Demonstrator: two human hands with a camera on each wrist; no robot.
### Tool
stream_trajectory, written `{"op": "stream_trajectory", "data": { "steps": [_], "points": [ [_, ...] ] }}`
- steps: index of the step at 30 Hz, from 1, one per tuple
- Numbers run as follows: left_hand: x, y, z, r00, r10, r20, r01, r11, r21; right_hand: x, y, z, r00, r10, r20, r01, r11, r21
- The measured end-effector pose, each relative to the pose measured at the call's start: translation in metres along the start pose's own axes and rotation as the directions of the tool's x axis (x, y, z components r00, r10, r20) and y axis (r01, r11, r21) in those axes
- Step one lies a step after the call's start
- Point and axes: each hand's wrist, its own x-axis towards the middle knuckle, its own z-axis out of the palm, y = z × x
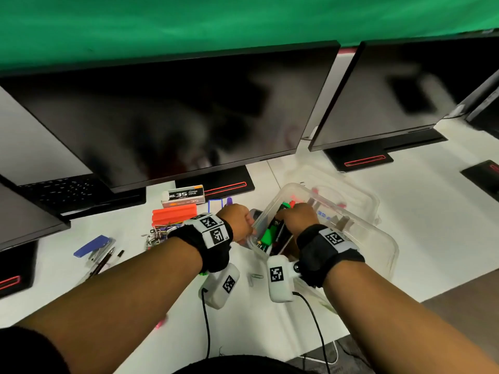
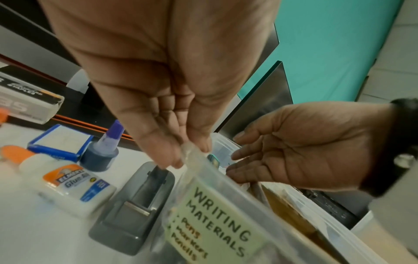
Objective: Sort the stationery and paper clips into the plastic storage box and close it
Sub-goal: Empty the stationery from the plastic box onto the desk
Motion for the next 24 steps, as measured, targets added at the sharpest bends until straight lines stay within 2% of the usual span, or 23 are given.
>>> {"op": "stream_trajectory", "data": {
  "steps": [5,7,10,13,16,17,21,24],
  "points": [
    [0.001,-0.033,-0.020,0.995,0.039,-0.095,-0.040,0.999,0.002,-0.010,-0.011,0.008,0.995,-0.103,-0.004,0.103,0.988,0.112],
    [-0.004,-0.055,-0.036,0.990,0.014,-0.140,-0.010,1.000,0.030,-0.021,-0.021,0.021,0.982,-0.187,0.038,0.182,0.977,0.108],
    [-0.016,-0.101,-0.059,0.981,-0.074,-0.181,0.081,0.996,0.033,-0.037,-0.033,0.054,0.938,-0.296,0.181,0.290,0.955,0.058],
    [-0.031,-0.151,-0.075,0.966,-0.162,-0.201,0.175,0.983,0.049,-0.053,-0.037,0.098,0.855,-0.350,0.383,0.399,0.915,-0.056],
    [-0.051,-0.199,-0.083,0.939,-0.276,-0.206,0.284,0.959,0.010,-0.064,-0.032,0.140,0.773,-0.362,0.521,0.539,0.808,-0.238],
    [-0.057,-0.212,-0.083,0.927,-0.308,-0.214,0.315,0.949,-0.004,-0.065,-0.029,0.151,0.760,-0.358,0.543,0.572,0.765,-0.296],
    [-0.086,-0.260,-0.081,0.909,-0.368,-0.196,0.395,0.910,0.123,-0.067,-0.016,0.192,0.739,-0.310,0.598,0.634,0.621,-0.461],
    [-0.108,-0.267,-0.075,0.908,-0.409,-0.093,0.419,0.886,0.199,-0.067,-0.010,0.217,0.744,-0.309,0.592,0.651,0.531,-0.542]
  ]
}}
